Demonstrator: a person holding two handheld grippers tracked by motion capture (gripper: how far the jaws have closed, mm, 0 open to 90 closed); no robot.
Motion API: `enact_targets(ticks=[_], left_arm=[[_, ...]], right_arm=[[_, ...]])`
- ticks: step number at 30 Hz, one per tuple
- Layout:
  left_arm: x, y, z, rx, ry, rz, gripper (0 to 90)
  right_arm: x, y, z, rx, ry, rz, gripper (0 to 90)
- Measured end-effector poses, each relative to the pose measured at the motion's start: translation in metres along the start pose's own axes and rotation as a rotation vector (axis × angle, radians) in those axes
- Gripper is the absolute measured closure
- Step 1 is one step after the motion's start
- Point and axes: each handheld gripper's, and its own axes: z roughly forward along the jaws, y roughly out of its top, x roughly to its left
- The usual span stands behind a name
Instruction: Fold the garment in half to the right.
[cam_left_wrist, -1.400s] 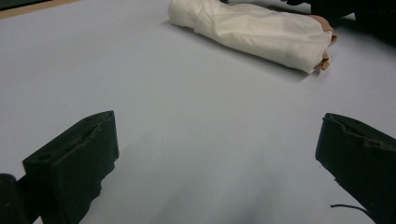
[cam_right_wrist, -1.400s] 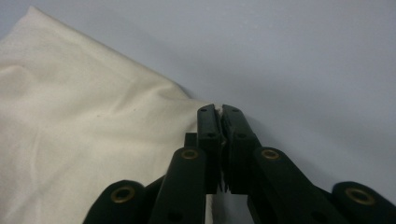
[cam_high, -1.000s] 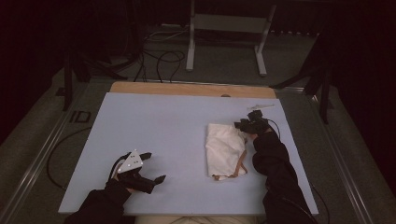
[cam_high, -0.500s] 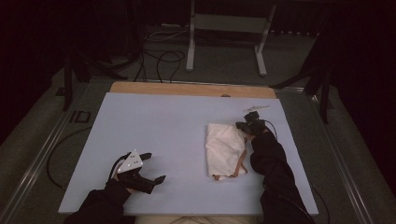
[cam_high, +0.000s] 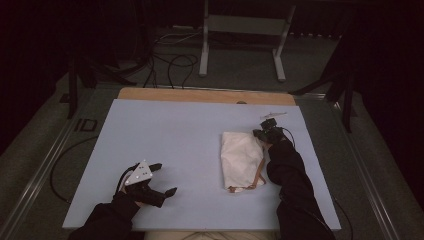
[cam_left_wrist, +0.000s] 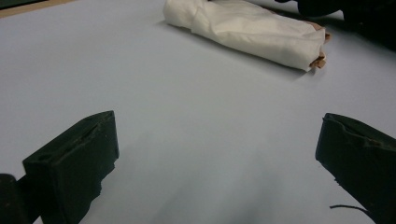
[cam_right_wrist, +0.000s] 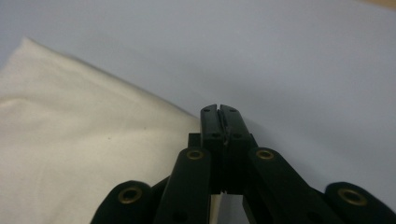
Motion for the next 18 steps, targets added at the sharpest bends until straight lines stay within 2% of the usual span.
enact_targets(ticks=[12, 18], left_arm=[[0.001, 0.000, 0.000, 0.007, 0.004, 0.001, 0.5], [0.000, 0.000, 0.000, 0.002, 0.005, 0.002, 0.5]], right_arm=[[0.002, -0.001, 0.002, 0.011, -0.010, -0.006, 88.9], [0.007, 0.006, -0.011, -0.025, 0.010, -0.020, 74.0]])
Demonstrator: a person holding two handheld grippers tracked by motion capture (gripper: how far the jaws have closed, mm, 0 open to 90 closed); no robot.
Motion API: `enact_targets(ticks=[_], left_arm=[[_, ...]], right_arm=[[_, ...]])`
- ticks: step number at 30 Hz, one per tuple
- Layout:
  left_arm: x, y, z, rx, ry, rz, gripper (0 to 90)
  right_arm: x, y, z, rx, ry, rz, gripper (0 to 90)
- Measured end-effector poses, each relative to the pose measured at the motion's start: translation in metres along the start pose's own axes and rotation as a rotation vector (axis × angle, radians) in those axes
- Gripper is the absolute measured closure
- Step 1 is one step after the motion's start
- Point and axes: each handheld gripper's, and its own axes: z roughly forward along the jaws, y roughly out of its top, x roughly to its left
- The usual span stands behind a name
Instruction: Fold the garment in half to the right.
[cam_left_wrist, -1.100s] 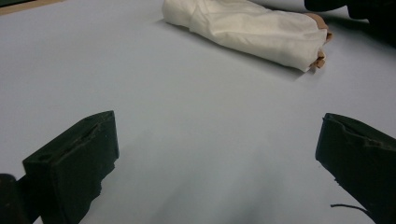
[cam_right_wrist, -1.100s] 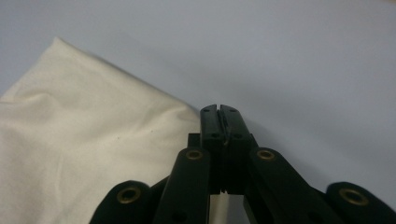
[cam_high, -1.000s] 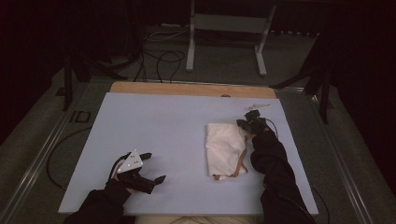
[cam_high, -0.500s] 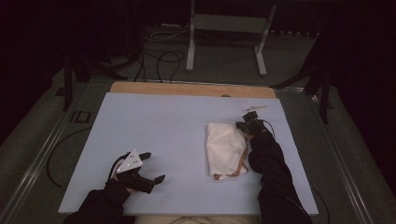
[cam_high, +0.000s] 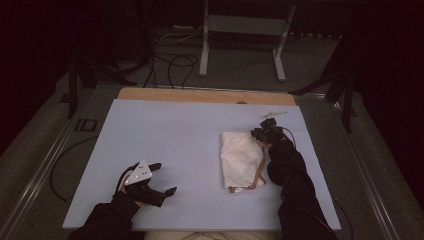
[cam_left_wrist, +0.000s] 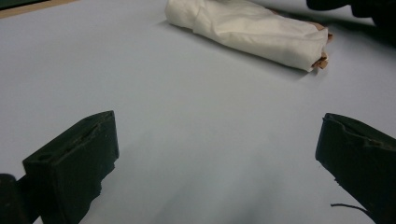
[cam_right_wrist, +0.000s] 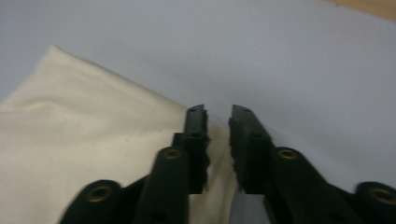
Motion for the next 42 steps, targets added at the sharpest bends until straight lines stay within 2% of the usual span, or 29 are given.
enact_targets(ticks=[1, 2, 4, 6, 13, 14, 20, 23, 24, 25, 26, 30, 32, 40, 42], left_arm=[[0.000, 0.000, 0.000, 0.000, 0.000, 0.000, 0.5], [0.000, 0.000, 0.000, 0.000, -0.001, 0.001, 0.5], [0.000, 0.001, 0.000, -0.002, 0.000, 0.003, 0.5], [0.000, 0.001, -0.001, -0.003, 0.001, 0.002, 0.4], [0.000, 0.001, -0.001, -0.002, -0.002, 0.001, 0.5], [0.001, 0.001, -0.001, 0.002, -0.003, 0.002, 0.5], [0.001, 0.001, -0.001, 0.002, -0.005, 0.001, 0.5], [0.001, 0.001, -0.001, 0.003, -0.006, 0.000, 0.4], [0.001, 0.001, -0.001, 0.003, -0.006, 0.000, 0.5], [0.002, 0.001, -0.001, 0.004, -0.007, 0.001, 0.5], [0.002, 0.001, -0.001, 0.004, -0.007, 0.001, 0.5], [0.002, 0.001, -0.002, 0.004, -0.009, -0.001, 0.5], [0.002, 0.002, -0.002, 0.003, -0.012, 0.000, 0.5], [0.004, 0.002, -0.005, 0.010, -0.020, 0.000, 0.4], [0.004, 0.003, -0.005, 0.011, -0.022, 0.002, 0.4]], right_arm=[[0.000, 0.000, 0.000, 0.000, 0.000, 0.000, 74.0], [0.003, 0.002, -0.006, -0.018, 0.029, 0.007, 67.2], [0.007, 0.004, -0.010, -0.023, 0.034, -0.011, 62.7], [0.011, 0.005, -0.013, -0.030, 0.057, -0.007, 55.3], [0.018, 0.005, -0.017, -0.037, 0.091, -0.015, 44.3], [0.022, 0.003, -0.017, -0.035, 0.104, -0.025, 40.2], [0.030, 0.002, -0.019, -0.026, 0.135, -0.032, 28.5], [0.035, 0.004, -0.019, -0.007, 0.175, -0.039, 19.4], [0.035, 0.004, -0.019, -0.007, 0.175, -0.039, 19.4], [0.039, 0.005, -0.019, 0.001, 0.219, -0.037, 12.2], [0.040, 0.005, -0.020, 0.001, 0.231, -0.037, 12.1], [0.049, 0.006, -0.022, -0.003, 0.223, -0.060, 11.9], [0.051, 0.006, -0.023, 0.004, 0.236, -0.067, 10.1], [0.059, 0.008, -0.030, -0.012, 0.247, -0.078, 9.7], [0.061, 0.007, -0.034, -0.018, 0.263, -0.078, 9.7]])
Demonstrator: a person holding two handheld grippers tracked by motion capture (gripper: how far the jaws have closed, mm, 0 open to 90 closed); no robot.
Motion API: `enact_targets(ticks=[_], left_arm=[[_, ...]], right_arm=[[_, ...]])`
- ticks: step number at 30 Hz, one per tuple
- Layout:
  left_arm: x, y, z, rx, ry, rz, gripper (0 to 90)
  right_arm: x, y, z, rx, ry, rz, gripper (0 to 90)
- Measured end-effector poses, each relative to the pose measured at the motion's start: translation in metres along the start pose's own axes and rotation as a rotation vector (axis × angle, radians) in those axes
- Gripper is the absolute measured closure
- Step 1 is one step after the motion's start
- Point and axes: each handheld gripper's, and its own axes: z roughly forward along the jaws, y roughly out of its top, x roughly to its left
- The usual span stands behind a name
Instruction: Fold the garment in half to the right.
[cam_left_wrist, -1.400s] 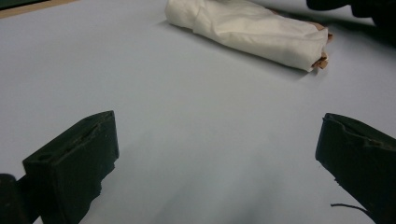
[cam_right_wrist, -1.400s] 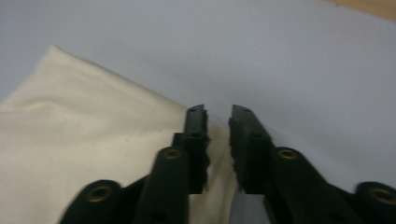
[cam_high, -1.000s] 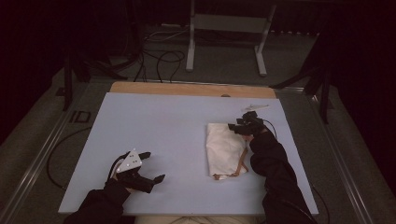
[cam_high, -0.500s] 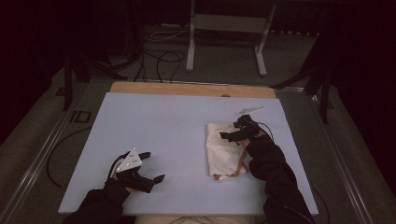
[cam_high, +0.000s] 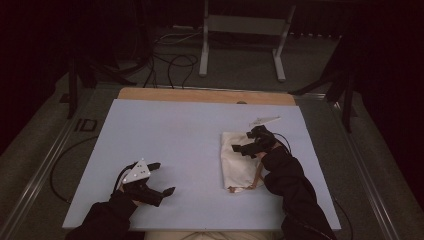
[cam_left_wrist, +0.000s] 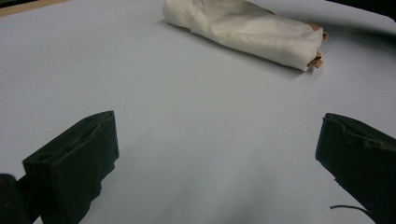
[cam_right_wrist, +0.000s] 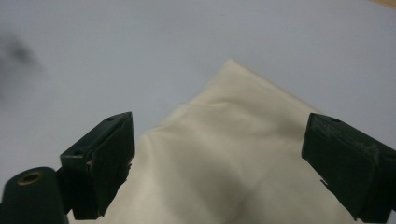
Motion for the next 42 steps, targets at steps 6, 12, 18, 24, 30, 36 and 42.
enact_targets(ticks=[6, 12, 18, 24, 30, 36, 42], left_arm=[[0.000, -0.001, -0.001, 0.007, -0.008, 0.006, 0.4], [0.002, -0.001, -0.005, 0.017, -0.015, 0.011, 0.4], [0.002, -0.002, -0.007, 0.023, -0.019, 0.015, 0.4], [0.004, -0.003, -0.011, 0.011, -0.012, 0.010, 0.4], [0.007, -0.005, -0.017, 0.004, 0.007, 0.001, 0.4], [0.013, -0.009, -0.025, 0.002, 0.034, -0.013, 0.4], [0.016, -0.014, -0.030, 0.014, 0.054, -0.016, 0.4]], right_arm=[[0.008, -0.004, -0.006, -0.021, -0.001, -0.024, 9.4], [0.016, -0.011, -0.013, -0.049, 0.014, -0.057, 9.4], [0.019, -0.019, -0.020, -0.079, 0.017, -0.067, 9.4], [0.023, -0.035, -0.029, -0.104, 0.019, -0.068, 9.5], [0.027, -0.049, -0.039, -0.105, 0.021, -0.082, 9.5], [0.028, -0.065, -0.048, -0.117, 0.012, -0.071, 9.4], [0.027, -0.080, -0.055, -0.118, -0.006, -0.076, 9.4]])
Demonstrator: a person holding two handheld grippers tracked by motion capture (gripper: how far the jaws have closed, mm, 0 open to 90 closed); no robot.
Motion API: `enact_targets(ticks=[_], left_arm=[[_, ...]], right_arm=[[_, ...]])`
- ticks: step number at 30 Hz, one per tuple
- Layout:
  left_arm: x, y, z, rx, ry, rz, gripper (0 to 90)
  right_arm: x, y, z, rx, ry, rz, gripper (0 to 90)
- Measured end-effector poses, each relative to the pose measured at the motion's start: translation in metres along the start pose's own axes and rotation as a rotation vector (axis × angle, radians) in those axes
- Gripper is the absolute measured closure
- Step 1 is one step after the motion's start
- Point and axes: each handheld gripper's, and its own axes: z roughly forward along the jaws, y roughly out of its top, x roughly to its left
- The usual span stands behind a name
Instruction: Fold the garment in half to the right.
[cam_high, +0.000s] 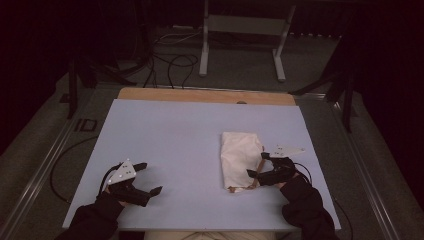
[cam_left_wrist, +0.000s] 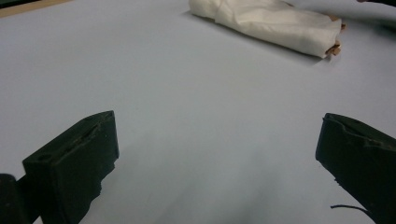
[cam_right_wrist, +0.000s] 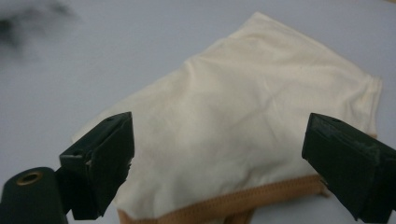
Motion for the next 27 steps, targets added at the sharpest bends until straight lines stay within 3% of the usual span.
enact_targets(ticks=[6, 16, 22, 27], left_arm=[[0.003, -0.002, -0.003, -0.002, 0.012, -0.008, 0.5], [0.003, -0.003, -0.004, -0.007, 0.019, -0.009, 0.4], [0.002, -0.002, -0.003, -0.006, 0.021, -0.003, 0.5], [0.002, -0.003, -0.002, -0.004, 0.022, 0.000, 0.4]], right_arm=[[0.006, -0.014, -0.007, 0.020, -0.019, -0.004, 9.4], [0.013, -0.037, -0.024, 0.045, -0.095, -0.021, 9.4], [0.011, -0.043, -0.028, 0.042, -0.120, -0.001, 9.5], [0.011, -0.043, -0.027, 0.048, -0.131, -0.012, 9.5]])
